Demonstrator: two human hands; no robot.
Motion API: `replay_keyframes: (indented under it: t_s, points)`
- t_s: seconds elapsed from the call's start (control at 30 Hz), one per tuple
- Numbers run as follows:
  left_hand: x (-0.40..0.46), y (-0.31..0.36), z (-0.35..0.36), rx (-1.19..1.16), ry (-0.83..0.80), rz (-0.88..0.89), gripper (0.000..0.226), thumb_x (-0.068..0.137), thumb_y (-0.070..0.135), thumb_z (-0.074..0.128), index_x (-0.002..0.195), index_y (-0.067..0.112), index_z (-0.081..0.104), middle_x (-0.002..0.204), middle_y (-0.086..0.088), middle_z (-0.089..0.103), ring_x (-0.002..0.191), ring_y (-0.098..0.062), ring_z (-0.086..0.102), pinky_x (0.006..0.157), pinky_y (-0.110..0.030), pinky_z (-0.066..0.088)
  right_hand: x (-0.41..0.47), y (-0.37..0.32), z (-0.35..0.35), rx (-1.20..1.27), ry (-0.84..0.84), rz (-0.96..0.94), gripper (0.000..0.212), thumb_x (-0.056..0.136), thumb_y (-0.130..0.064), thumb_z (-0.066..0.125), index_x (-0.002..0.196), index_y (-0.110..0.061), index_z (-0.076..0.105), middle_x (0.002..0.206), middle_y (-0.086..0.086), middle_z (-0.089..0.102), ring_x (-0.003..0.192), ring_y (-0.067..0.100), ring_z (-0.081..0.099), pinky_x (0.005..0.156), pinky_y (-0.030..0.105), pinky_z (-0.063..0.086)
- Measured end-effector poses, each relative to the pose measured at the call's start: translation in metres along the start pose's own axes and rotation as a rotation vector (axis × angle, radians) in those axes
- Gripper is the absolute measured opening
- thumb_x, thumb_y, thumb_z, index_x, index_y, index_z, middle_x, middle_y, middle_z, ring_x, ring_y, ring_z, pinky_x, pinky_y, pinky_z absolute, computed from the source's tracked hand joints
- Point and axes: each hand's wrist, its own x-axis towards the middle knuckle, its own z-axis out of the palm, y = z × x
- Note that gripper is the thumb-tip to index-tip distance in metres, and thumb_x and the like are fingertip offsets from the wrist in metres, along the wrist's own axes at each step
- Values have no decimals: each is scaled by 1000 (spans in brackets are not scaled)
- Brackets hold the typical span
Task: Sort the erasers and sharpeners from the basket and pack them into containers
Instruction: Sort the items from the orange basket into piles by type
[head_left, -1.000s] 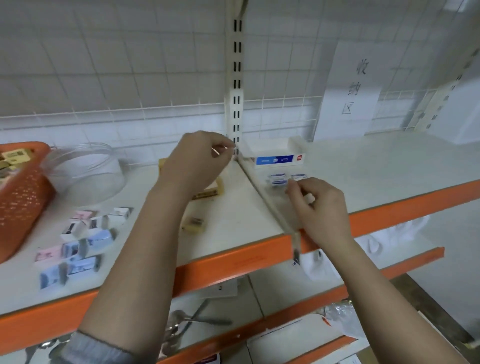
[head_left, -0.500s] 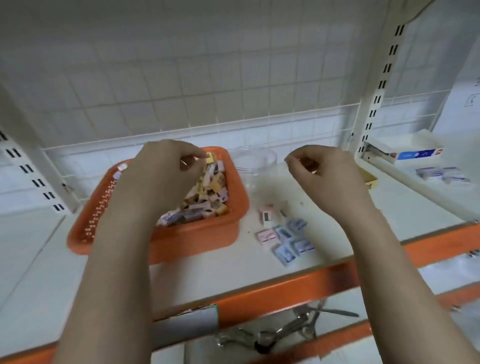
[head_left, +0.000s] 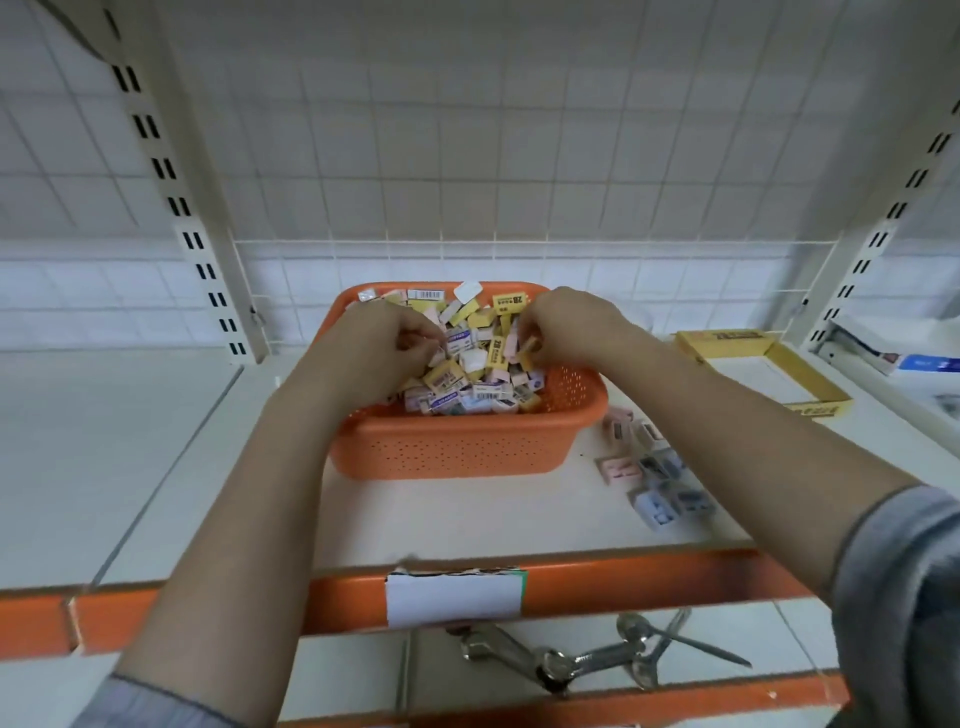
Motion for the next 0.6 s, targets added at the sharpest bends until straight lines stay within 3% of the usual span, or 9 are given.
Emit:
replay_keyframes:
  t_s: [0.07, 0.27, 0.4, 0.47, 0.53, 0.6]
  points:
    - [0, -2, 0, 18, -10, 0, 19, 90, 21, 58, 102, 25, 71, 90, 8, 68, 75, 3, 56, 66, -12, 44, 3, -3, -1, -87, -12, -39, 24, 82, -17, 64, 105, -23, 67, 104, -1, 64, 94, 20, 59, 64, 28, 41]
    - [4, -9, -3, 76, -10, -11, 21, 92, 22, 56, 108, 23, 69, 86, 9, 59, 67, 3, 48, 59, -13, 35, 7, -9, -2, -287, -15, -143, 26, 85, -6, 58, 108, -16, 64, 105, 5, 64, 95, 25, 59, 73, 30, 45]
    - [13, -11, -6, 103, -52, -17, 20, 92, 21, 55, 106, 23, 70, 100, 3, 65, 84, -7, 54, 75, -24, 45, 11, -4, -5, -319, -1, -216, 17, 82, -13, 61, 98, -17, 65, 96, 0, 65, 88, 23, 59, 70, 29, 44]
    - [20, -12, -7, 129, -64, -6, 21, 91, 20, 55, 104, 22, 71, 105, 3, 66, 89, -9, 56, 78, -25, 46, 12, -1, -7, -252, 21, -220, 8, 81, -18, 64, 86, -20, 59, 88, -3, 61, 85, 21, 57, 64, 27, 41]
    - [32, -13, -9, 162, -63, 1, 21, 91, 17, 55, 105, 18, 71, 108, 2, 66, 89, -9, 57, 78, -24, 45, 9, 3, -8, -42, 73, -169, 12, 80, -25, 69, 84, -21, 59, 85, -4, 59, 85, 18, 56, 61, 27, 41]
    - [45, -12, -11, 179, -54, -7, 22, 90, 16, 55, 105, 14, 71, 107, 1, 67, 89, -11, 59, 77, -25, 46, 2, 8, -8, 238, 155, -101, 20, 76, -29, 76, 84, -17, 63, 85, -4, 63, 84, 16, 60, 68, 30, 49]
